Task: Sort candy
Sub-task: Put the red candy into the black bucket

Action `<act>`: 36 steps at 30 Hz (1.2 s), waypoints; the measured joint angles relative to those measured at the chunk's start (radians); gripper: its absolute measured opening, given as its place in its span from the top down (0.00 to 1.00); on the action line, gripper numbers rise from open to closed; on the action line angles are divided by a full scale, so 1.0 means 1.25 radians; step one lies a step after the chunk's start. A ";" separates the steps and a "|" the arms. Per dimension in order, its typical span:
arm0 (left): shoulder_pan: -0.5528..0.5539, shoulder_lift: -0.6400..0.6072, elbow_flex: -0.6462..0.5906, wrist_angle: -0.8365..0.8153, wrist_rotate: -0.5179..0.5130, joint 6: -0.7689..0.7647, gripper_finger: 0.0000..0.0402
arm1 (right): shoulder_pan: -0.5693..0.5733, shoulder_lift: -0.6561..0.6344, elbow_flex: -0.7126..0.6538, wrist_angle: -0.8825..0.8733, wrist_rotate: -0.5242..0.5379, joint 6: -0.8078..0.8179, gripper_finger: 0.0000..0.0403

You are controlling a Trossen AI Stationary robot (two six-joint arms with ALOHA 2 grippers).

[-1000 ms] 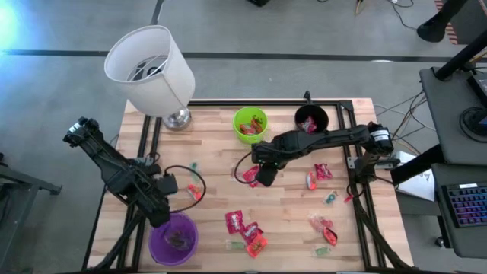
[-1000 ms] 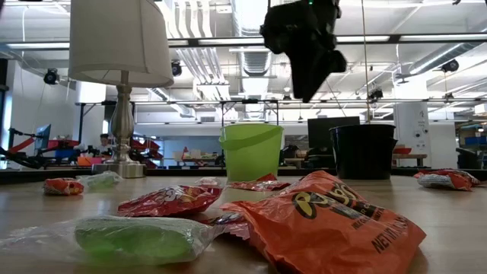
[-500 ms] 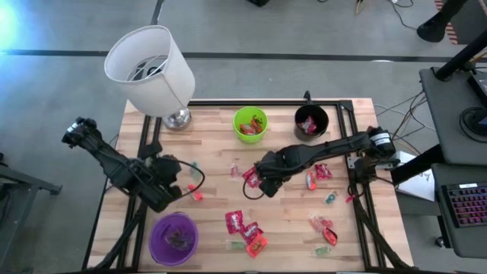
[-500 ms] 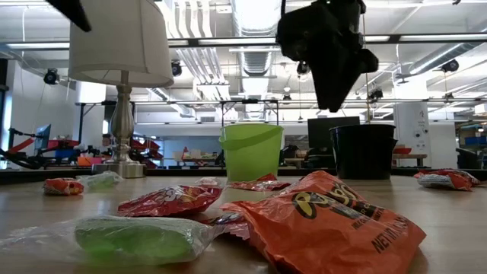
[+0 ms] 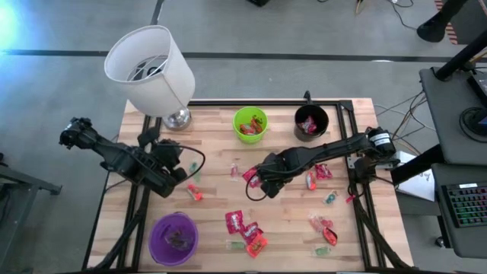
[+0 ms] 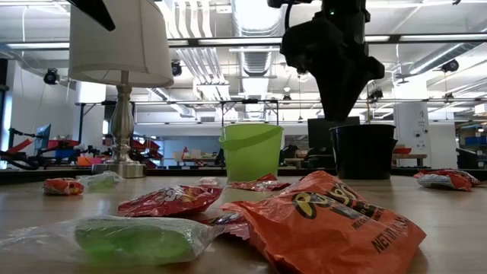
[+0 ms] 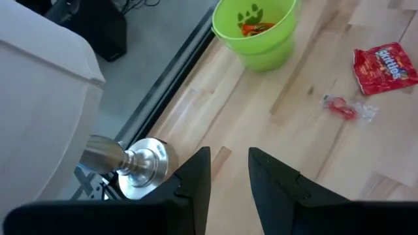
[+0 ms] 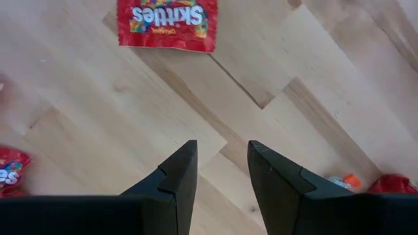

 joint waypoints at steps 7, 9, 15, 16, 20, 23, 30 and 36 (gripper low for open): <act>0.003 -0.007 0.000 0.000 0.007 -0.002 0.79 | 0.000 0.063 -0.002 0.082 -0.042 -0.050 0.62; 0.003 -0.009 0.000 0.000 0.016 -0.003 0.79 | 0.000 0.088 0.001 0.117 -0.071 -0.041 0.59; 0.004 -0.009 0.000 0.000 0.017 -0.038 0.79 | 0.000 0.126 0.021 0.199 -0.182 -0.036 0.55; 0.004 -0.009 0.000 0.001 0.017 -0.046 0.79 | 0.000 0.126 0.023 0.204 -0.191 -0.040 0.55; 0.004 -0.009 0.000 0.006 0.017 -0.068 0.79 | 0.018 0.122 0.032 0.208 -0.213 -0.055 0.55; 0.004 -0.009 0.000 0.011 0.016 -0.070 0.79 | 0.044 0.119 0.033 0.228 -0.234 -0.066 0.55; 0.007 -0.009 0.000 0.013 0.015 -0.091 0.79 | 0.105 0.121 0.034 0.306 -0.254 -0.081 0.55; 0.007 -0.006 0.000 0.015 0.015 -0.089 0.79 | 0.113 0.122 0.034 0.371 -0.252 -0.029 0.55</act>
